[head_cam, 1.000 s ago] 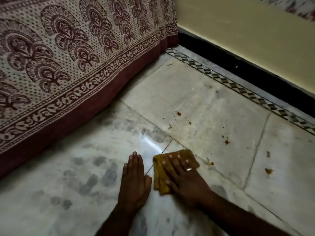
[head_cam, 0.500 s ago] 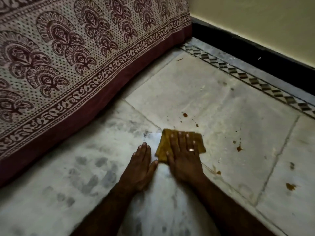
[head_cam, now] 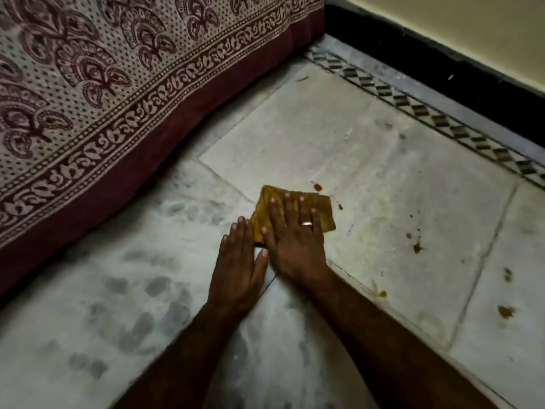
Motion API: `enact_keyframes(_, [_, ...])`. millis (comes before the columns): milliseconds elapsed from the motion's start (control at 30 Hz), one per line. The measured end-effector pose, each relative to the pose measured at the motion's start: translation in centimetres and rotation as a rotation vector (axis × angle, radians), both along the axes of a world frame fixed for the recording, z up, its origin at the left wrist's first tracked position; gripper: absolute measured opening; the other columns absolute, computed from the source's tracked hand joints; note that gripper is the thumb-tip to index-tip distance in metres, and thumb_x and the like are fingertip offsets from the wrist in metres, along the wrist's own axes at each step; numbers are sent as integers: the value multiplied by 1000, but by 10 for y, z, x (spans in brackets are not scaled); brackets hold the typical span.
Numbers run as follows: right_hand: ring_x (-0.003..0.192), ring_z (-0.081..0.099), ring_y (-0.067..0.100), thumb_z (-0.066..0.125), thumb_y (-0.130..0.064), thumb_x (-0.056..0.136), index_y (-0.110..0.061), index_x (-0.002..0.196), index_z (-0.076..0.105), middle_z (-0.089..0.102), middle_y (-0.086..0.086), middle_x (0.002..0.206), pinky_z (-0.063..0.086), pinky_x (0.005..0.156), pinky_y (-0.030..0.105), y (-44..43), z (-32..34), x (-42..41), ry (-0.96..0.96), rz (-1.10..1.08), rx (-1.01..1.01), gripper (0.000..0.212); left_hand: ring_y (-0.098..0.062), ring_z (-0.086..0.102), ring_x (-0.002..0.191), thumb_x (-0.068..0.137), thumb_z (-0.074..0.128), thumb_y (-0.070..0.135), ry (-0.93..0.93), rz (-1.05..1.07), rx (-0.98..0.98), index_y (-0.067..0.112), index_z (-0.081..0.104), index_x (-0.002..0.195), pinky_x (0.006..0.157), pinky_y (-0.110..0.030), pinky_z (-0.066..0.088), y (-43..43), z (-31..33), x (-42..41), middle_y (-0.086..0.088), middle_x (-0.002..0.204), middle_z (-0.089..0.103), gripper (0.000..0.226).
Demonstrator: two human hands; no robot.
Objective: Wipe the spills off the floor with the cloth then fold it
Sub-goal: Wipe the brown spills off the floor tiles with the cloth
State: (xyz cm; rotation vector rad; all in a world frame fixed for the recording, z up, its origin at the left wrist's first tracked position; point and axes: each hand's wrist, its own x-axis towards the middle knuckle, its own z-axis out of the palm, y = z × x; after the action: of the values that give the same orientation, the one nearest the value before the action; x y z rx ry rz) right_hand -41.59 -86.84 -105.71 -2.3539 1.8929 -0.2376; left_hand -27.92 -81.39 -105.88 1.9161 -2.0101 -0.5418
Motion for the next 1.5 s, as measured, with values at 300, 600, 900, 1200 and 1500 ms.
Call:
enact_keyframes(300, [155,15,35,24,-53,101,-26,161,19,17,12,168,12,123,55,-3,3,-28,58,-47,54,66,-28,32,147,104,10,48,-23,-19,-58,0,36,150,122,-39,18,-30,-7,0,-16,157,35,71])
enact_keyframes(600, [155,17,33,33,-52,100,-26,160,23,19,10,168,16,123,53,49,4,-62,70,82,-3,66,-24,27,148,104,15,49,-3,-35,-79,0,33,151,123,-36,14,-26,-6,4,-15,159,31,71])
enact_keyframes(900, [153,21,34,40,-47,102,-23,158,31,23,11,166,27,118,56,153,11,-97,53,94,-1,61,-28,18,151,101,10,56,-113,-138,-40,2,23,154,124,-38,6,-20,-8,7,-15,163,18,77])
enact_keyframes(1200, [155,15,34,41,-45,102,-23,160,23,18,11,168,19,122,55,192,14,-127,88,16,50,65,-23,14,152,102,10,53,-107,-348,7,6,23,155,124,-38,8,25,2,-62,-12,164,17,72])
enact_keyframes(1500, [154,17,37,42,-42,103,-19,159,27,22,14,166,25,120,58,194,11,-143,66,-202,8,63,-22,14,152,101,7,54,-114,-453,34,2,27,153,123,-31,-3,41,0,-107,-12,163,17,76])
